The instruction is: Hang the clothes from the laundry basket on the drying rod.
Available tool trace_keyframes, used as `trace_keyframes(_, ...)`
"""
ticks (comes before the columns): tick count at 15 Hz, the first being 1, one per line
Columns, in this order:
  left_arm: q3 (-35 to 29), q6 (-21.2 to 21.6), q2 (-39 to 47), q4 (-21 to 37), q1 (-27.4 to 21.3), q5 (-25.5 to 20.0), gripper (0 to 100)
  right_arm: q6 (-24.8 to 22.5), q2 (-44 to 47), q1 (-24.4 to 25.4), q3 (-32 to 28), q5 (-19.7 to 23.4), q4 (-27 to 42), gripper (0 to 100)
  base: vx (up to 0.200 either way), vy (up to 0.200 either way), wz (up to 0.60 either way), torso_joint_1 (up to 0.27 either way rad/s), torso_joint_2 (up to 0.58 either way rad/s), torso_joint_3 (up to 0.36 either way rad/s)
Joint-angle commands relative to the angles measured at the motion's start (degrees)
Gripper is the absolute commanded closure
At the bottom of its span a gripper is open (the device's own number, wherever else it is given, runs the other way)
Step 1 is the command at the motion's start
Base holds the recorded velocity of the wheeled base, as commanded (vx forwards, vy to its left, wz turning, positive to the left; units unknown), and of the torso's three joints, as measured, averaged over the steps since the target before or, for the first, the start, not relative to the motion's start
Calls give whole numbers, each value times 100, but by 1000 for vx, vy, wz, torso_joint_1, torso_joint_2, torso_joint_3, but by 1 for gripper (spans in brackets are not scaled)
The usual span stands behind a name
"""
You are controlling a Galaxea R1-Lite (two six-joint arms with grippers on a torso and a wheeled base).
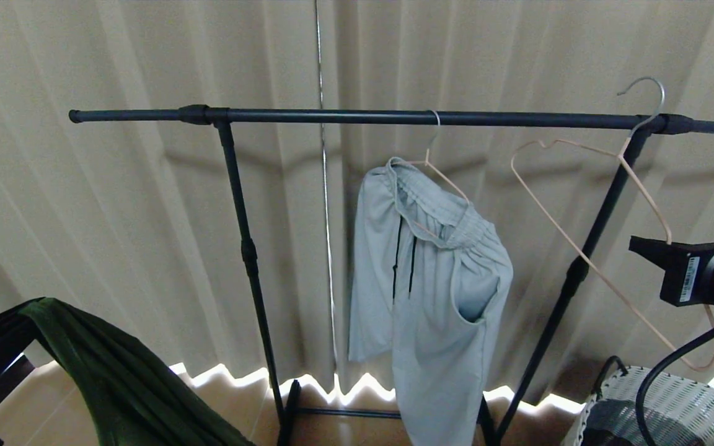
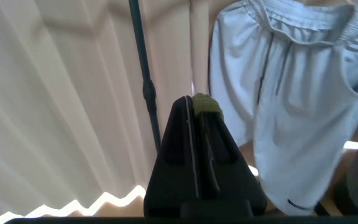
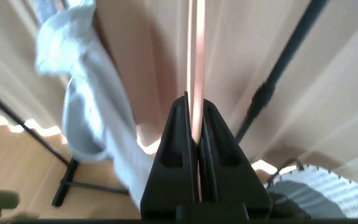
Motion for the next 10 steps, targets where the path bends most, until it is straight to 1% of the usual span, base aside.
trace_keyframes(1, 3, 0, -4, 1, 0, 2, 100, -1, -12, 2, 10, -1, -3, 100, -200, 0, 0, 7, 7, 2)
trace_keyframes(4, 29, 43, -47, -8, 0, 2, 100, 26, -12, 2, 133, -1, -65, 100, -200, 0, 0, -1, 2, 1)
trace_keyframes(5, 46, 123, -109, -8, -9, 2, 100, 34, -38, 2, 239, 8, -91, 100, -200, 0, 0, 2, 2, -2)
trace_keyframes(6, 55, 184, -162, -8, -9, -7, 100, 52, -117, 29, 336, 25, -179, 100, 0, 0, 0, 0, 0, 0)
trace_keyframes(7, 73, 193, -171, 1, -27, -7, 100, 52, -161, 37, 467, 166, -390, 100, 0, 0, 0, 0, 0, 0)
trace_keyframes(8, 90, 184, -153, 1, -27, -16, 100, 34, -240, 37, 564, 368, -627, 100, 0, 0, 0, 0, 0, 0)
trace_keyframes(10, 64, 202, -135, 19, -9, -16, 100, 26, -433, 46, 634, 728, -742, 100, 0, 0, 0, 0, 0, 0)
